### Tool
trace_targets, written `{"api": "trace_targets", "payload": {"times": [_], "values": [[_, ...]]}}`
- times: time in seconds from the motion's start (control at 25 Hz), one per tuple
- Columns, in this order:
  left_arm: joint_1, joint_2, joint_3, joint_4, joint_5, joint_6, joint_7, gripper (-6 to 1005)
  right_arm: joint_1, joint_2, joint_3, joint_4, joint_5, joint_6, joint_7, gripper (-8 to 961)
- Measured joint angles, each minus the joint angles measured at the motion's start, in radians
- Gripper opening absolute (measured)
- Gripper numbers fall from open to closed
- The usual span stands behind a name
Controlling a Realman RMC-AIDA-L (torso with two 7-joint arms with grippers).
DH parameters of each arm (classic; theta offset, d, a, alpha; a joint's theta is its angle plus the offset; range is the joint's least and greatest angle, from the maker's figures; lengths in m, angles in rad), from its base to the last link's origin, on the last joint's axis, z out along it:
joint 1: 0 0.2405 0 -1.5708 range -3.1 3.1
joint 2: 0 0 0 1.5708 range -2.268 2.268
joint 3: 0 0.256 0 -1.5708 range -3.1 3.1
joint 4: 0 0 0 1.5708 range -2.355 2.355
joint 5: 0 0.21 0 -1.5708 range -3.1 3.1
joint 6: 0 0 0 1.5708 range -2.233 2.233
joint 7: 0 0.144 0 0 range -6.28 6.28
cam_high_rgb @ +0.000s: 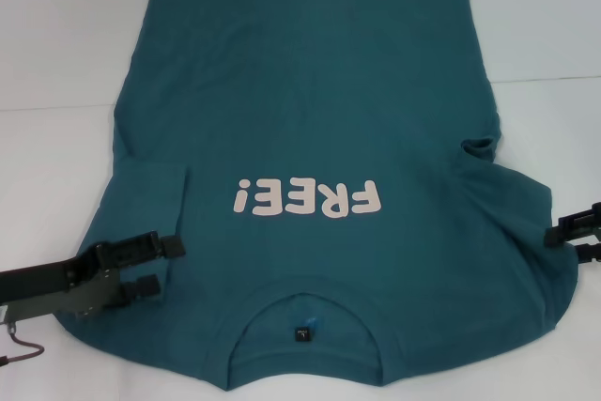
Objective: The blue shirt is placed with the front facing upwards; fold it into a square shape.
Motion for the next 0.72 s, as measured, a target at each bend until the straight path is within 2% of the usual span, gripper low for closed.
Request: {"api": "trace_targets", "payload": {"times": [0.72], "values": [[0.002, 0.000, 0.000, 0.000, 0.000, 0.000, 0.000, 946, -0.017, 0.009, -0.002, 0.050, 0.065, 0.074, -0.009, 567]]}}
